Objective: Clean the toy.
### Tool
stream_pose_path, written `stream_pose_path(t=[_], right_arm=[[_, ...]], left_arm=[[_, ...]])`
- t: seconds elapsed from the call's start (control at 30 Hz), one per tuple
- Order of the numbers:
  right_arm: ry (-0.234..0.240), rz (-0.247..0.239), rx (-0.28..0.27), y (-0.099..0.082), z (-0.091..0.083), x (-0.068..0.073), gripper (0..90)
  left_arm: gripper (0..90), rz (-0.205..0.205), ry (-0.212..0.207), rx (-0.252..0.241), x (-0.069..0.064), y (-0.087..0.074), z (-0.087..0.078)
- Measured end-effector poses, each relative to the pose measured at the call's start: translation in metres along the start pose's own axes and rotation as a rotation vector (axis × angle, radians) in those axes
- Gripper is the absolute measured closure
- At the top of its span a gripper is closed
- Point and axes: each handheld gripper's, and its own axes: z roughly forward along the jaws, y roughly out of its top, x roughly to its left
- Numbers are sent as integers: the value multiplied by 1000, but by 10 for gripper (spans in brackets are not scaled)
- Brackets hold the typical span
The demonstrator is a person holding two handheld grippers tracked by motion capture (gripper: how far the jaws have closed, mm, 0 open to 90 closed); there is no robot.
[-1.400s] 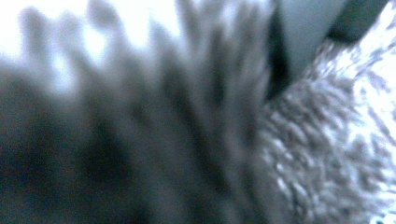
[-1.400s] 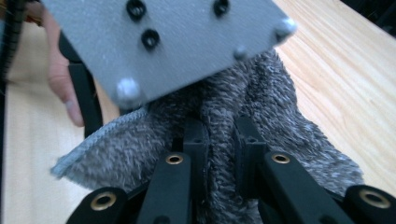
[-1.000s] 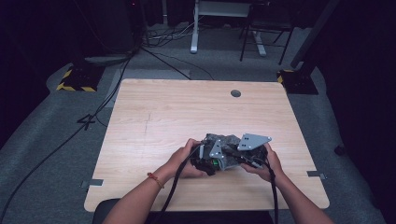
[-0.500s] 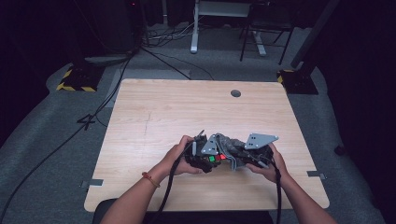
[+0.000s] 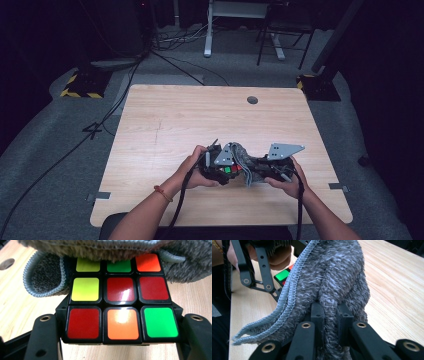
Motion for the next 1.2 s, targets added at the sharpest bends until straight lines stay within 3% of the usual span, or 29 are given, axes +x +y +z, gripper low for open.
stream_pose_path(t=[0.3,0.4,0.47,0.83,0.93,1.03,1.2], right_arm=[[14,11,-57,5,-5,1,798],[4,-5,-66,6,-5,2,798],[-17,-26,-62,7,-5,5,799],[-4,-19,-73,8,3,8,804],[-15,-21,-63,8,4,7,803],[-72,-24,-35,4,4,3,802],[-90,25,23,-10,7,-8,801]], left_arm=[[336,-2,13,-20,-1,2,-4],[335,5,23,-4,0,2,-1],[335,36,48,8,-3,2,0],[333,16,38,63,-1,-2,14],[335,14,38,54,0,-2,16],[336,12,37,24,1,0,13],[337,24,46,5,0,1,3]])
